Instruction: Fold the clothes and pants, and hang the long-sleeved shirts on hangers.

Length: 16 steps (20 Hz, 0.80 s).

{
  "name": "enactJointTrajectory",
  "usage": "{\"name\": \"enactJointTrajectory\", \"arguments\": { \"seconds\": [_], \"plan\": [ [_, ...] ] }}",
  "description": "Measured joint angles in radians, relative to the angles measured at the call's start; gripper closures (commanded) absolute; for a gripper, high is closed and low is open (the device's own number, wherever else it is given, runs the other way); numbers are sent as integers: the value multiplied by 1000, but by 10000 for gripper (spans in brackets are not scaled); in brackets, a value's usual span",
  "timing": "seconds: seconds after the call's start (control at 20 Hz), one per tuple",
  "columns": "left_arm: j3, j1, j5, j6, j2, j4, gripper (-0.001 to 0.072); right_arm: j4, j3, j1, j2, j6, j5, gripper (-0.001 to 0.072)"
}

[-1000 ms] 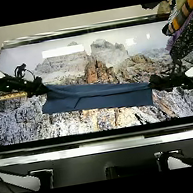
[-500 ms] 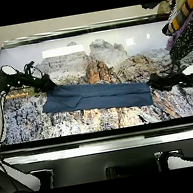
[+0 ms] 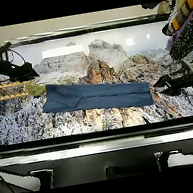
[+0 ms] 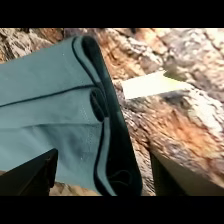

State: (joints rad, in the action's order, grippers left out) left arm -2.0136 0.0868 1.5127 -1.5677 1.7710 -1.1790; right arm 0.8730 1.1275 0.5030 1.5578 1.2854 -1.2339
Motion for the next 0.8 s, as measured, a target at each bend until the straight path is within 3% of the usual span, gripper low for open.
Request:
{"name": "enactJointTrajectory", "arguments": {
  "seconds": [0.2,0.35,0.5,0.6,0.65,0.7,0.8],
  "plan": [
    [-8,0,21,-7,-29,-20,386,-79,-23,-2,67,-42,12,68],
    [-9,0,30,-11,-36,-26,386,-111,-35,-42,97,-55,33,136],
    [-10,0,32,-14,-39,-28,387,-115,-40,-99,111,-43,85,331],
    [-10,0,34,-14,-39,-29,395,-105,-42,-133,116,-36,125,624],
    [-10,0,35,-14,-39,-29,431,-99,-43,-143,117,-31,137,683],
    [-10,0,39,-14,-37,-29,664,-96,-43,-150,114,-27,145,684],
    [-1,0,43,-14,-34,-29,695,-85,-44,-155,92,-14,159,684]
  ]
}}
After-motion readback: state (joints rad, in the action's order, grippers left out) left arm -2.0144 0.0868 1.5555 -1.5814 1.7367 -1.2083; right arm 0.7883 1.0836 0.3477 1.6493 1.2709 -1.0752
